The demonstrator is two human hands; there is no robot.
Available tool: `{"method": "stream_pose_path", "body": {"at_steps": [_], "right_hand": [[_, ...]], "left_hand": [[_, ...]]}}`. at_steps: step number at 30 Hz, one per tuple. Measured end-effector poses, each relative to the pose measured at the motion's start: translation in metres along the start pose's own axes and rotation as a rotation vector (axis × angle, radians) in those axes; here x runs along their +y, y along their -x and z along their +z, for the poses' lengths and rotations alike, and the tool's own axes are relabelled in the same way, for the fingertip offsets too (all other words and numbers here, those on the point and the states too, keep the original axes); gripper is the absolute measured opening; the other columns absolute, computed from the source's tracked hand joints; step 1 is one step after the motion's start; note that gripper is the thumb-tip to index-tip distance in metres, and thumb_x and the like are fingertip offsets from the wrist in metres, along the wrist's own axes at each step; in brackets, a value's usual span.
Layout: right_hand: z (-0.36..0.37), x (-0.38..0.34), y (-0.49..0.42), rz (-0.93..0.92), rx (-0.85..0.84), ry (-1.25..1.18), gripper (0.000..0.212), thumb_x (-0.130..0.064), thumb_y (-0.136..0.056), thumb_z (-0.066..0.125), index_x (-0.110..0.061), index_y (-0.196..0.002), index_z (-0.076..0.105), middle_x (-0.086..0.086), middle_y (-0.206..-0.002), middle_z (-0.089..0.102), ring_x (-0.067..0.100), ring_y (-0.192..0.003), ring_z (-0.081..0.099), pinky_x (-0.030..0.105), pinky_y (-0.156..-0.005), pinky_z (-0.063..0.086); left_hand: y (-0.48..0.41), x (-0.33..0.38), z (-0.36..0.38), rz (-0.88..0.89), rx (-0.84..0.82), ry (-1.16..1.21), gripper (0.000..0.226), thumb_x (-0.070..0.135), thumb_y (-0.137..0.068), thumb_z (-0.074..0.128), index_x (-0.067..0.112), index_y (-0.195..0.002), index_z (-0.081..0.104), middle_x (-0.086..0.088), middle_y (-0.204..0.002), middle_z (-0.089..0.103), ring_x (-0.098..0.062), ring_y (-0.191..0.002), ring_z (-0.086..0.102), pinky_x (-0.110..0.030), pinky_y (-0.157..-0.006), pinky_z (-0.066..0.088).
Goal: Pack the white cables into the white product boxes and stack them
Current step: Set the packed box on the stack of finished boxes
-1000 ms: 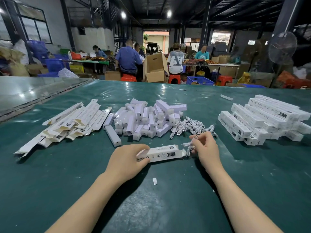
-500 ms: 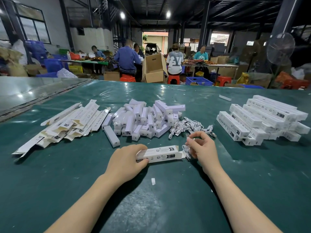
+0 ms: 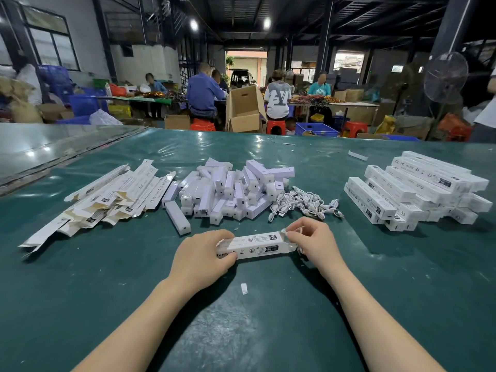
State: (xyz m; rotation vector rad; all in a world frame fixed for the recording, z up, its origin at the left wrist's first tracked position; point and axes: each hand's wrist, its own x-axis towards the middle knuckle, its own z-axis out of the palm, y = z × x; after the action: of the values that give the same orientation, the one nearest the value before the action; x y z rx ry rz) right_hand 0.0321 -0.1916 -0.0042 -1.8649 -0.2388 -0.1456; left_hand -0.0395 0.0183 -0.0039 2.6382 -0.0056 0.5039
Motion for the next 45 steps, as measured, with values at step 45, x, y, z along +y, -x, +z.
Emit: {"method": "stream_pose_path", "body": {"at_steps": [45], "right_hand": [[-0.001, 0.001, -0.001, 0.045, -0.007, -0.345, 0.023, 0.008, -0.080, 0.062, -0.010, -0.068, 0.066, 0.002, -0.056, 0.059, 0.006, -0.047, 0.054, 0.017, -0.055, 0.048]], "left_hand": [[0.002, -0.005, 0.005, -0.081, 0.093, 0.265, 0.028, 0.030, -0.075, 0.074, 0.031, -0.102, 0.066, 0.026, -0.093, 0.061, -0.003, -0.094, 0.057, -0.021, -0.077, 0.038]]}}
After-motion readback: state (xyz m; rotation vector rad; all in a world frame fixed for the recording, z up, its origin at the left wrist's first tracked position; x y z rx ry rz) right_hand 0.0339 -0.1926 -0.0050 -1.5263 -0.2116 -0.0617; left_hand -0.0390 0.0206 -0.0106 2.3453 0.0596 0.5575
